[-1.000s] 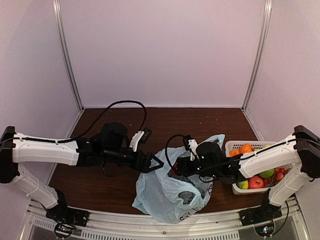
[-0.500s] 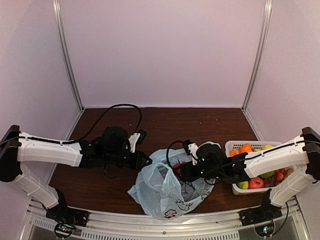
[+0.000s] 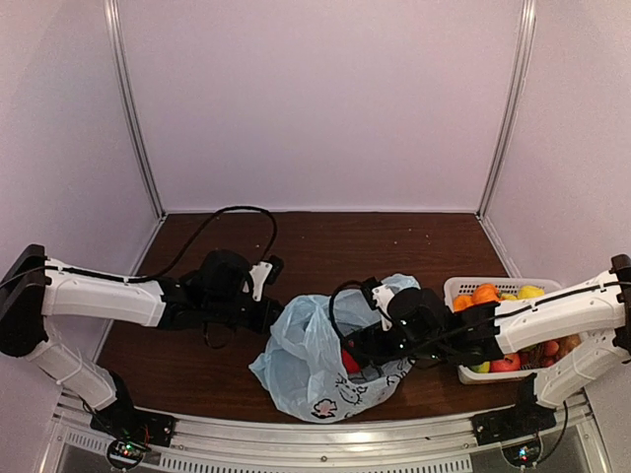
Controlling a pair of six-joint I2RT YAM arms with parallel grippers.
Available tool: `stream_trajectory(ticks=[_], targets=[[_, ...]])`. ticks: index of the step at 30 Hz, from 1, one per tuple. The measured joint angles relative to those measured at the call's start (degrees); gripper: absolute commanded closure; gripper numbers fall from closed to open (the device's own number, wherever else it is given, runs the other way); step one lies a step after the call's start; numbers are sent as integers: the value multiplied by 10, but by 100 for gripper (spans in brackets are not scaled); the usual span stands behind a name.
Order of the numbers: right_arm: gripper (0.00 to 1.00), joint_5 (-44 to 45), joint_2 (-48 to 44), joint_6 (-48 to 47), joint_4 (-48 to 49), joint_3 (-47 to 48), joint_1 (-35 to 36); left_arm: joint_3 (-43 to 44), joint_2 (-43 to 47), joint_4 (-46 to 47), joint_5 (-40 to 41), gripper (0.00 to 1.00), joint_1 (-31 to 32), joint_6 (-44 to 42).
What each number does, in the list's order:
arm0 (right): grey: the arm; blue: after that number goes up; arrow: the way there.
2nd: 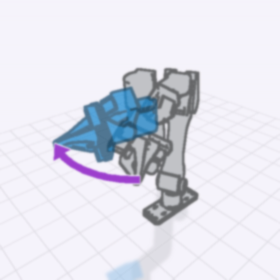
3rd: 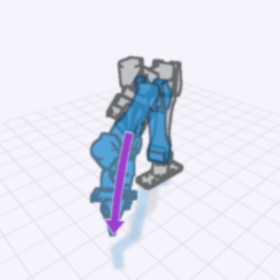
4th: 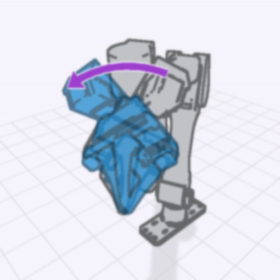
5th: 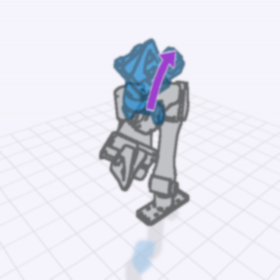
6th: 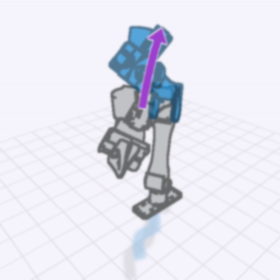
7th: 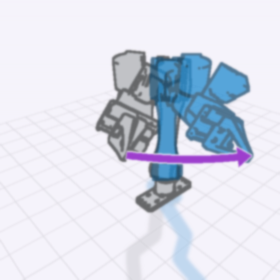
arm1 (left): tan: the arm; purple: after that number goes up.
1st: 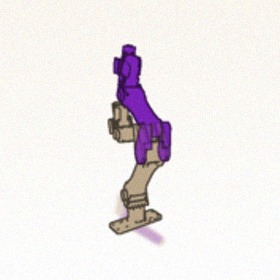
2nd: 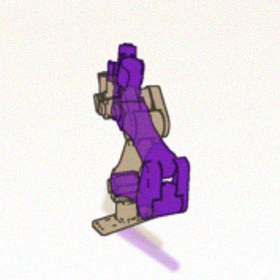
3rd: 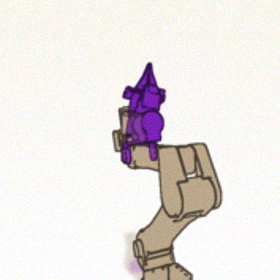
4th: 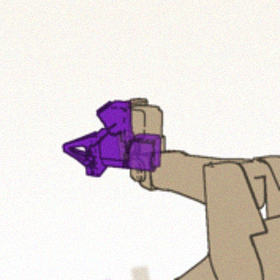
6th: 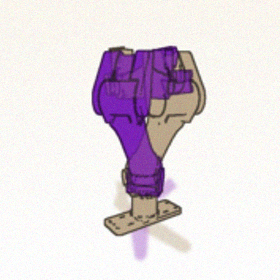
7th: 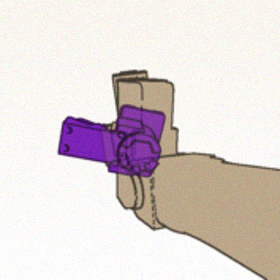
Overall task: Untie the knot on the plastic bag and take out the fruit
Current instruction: Place the fake fruit in the takeout bag, then reach into the gripper in the takeout bag.
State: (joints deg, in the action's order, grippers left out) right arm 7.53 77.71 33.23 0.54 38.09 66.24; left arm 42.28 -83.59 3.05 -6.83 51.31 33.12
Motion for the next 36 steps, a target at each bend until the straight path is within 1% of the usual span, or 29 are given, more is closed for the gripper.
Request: stream_trajectory(ticks=[5, 9, 11, 16, 22, 25, 27, 29, 34, 36], targets=[[10, 24, -7, 0, -31, 40, 23, -12, 11, 17, -10, 100, 0, -13], [18, 37, 9, 2, -42, 49, 31, -26, 19, 32, -22, 100, 0, -20], [18, 41, 28, 7, -43, 51, 33, -30, 22, 35, -25, 100, 0, -24], [11, 40, 82, 13, -37, 57, 43, -34, 26, 44, -28, 100, 0, -31], [10, 13, 143, 6, -12, 91, 66, -36, 26, 47, -29, 100, 0, -32], [17, 9, 172, 5, -5, 115, 71, -38, 28, 46, -28, 100, 0, -32], [28, 10, 190, 5, -2, 127, 73, -41, 33, 45, -28, 100, 0, -32], [34, 15, 202, 13, -4, 132, 73, -42, 38, 45, -28, 100, 0, -32], [53, 28, 202, 17, -14, 132, 73, -42, 52, 41, -18, 100, 0, -32], [57, 31, 195, 22, -16, 129, 73, -42, 56, 37, -9, 100, 0, -32]])
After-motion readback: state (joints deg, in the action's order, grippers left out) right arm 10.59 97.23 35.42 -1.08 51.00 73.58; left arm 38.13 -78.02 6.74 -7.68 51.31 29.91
